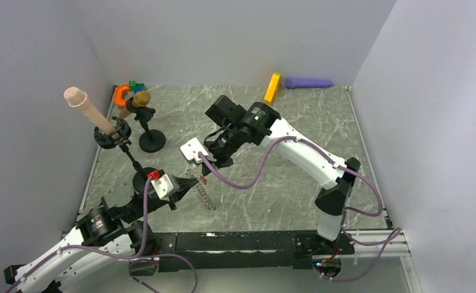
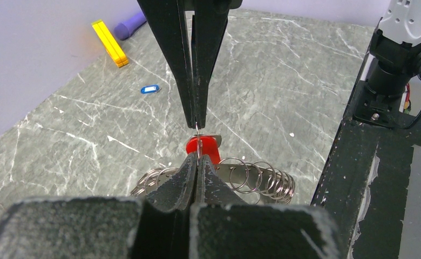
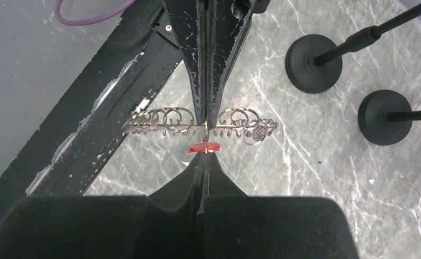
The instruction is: Put the keys on the keyring
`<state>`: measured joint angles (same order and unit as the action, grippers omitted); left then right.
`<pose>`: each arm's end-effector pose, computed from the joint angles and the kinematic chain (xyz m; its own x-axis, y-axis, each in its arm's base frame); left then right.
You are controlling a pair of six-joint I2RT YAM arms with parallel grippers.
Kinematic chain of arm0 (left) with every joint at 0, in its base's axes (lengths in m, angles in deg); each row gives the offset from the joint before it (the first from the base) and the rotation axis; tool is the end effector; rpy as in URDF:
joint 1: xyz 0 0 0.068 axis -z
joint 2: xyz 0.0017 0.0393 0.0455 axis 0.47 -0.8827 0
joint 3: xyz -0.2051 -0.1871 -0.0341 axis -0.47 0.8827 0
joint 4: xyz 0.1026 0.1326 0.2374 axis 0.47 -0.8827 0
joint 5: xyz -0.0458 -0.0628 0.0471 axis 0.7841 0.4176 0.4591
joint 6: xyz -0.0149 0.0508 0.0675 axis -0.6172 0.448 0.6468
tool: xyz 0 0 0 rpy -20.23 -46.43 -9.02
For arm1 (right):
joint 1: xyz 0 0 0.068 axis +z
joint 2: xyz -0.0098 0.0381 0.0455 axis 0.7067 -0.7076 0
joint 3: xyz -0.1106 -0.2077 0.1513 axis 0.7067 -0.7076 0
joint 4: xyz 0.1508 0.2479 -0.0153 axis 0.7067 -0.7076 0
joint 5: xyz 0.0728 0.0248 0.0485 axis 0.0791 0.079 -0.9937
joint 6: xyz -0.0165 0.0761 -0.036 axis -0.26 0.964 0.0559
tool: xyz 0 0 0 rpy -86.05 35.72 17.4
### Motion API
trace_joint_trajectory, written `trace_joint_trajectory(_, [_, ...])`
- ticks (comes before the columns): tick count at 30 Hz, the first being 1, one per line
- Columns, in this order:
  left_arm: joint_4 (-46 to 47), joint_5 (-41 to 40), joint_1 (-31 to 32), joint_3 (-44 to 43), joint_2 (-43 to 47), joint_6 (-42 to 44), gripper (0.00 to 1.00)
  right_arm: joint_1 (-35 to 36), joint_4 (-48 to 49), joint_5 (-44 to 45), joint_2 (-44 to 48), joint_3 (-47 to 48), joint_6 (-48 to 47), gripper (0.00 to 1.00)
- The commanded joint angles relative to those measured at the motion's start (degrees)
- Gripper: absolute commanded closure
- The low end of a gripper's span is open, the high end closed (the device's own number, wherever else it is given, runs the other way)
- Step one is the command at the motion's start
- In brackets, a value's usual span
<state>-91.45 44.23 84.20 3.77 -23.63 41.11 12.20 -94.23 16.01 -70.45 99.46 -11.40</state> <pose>0.0850 -0.1289 0.3265 0.0779 0.0817 -0.9936 0.8363 0.5372 0.1097 0.1769 0.3711 0.3896 0.4614 -0.4352 -0.7731 -0.8011 -0.5787 -0.1524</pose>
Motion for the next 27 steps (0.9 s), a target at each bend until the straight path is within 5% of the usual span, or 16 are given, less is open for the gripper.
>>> trace_joint_trajectory(1, [8.2,-0.8,-0.2,-0.2,-1.0,-0.3,1.00,1.5,1.0,-3.8,0.2,-0.4,-0.5,1.00])
trace_joint_trajectory(27, [1.5,0.3,-0.2,-3.0,-2.9,-0.1,1.00,1.6,1.3,-3.1,-0.3,1.4,1.4,1.00])
